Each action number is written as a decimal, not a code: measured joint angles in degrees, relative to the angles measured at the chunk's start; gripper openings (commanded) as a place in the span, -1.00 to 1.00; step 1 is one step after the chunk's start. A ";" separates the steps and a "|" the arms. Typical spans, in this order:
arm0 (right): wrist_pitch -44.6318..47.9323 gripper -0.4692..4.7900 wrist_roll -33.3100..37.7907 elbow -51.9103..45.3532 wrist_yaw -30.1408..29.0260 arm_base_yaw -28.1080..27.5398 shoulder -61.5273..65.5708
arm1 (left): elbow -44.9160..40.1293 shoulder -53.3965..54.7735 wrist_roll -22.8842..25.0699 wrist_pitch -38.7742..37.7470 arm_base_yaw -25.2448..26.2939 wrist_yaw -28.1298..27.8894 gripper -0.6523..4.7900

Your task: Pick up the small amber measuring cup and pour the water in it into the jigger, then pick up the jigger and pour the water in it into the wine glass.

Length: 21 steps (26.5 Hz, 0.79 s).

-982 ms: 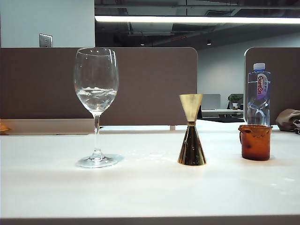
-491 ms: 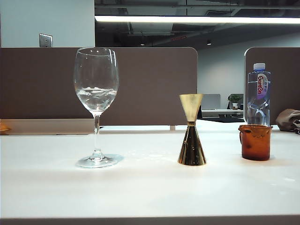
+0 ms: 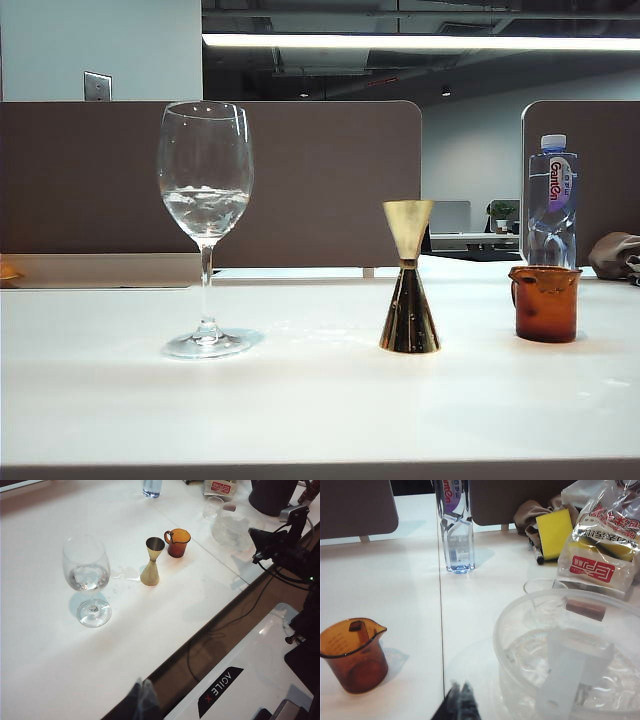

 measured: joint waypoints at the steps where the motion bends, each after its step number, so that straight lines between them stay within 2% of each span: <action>1: -0.98 -0.84 0.00 0.00 0.00 0.00 -0.96 | 0.00 0.00 0.00 0.00 0.00 0.00 -0.77; 9: -4.35 -0.84 0.00 0.00 -0.39 0.00 -4.70 | 0.00 0.00 0.00 0.00 0.00 -0.02 -0.77; 16: -8.33 -0.84 0.00 0.00 -14.34 -3.56 -4.70 | 0.00 0.00 0.00 0.00 0.02 0.02 -0.77; 18: -9.29 -0.84 -1.07 0.00 -15.28 -3.58 -4.68 | 0.00 0.00 0.00 0.00 0.02 0.00 -0.77; 21: -9.29 -0.84 -7.54 0.00 -15.26 -3.58 -4.70 | 0.00 0.00 0.00 0.00 0.02 0.00 -0.77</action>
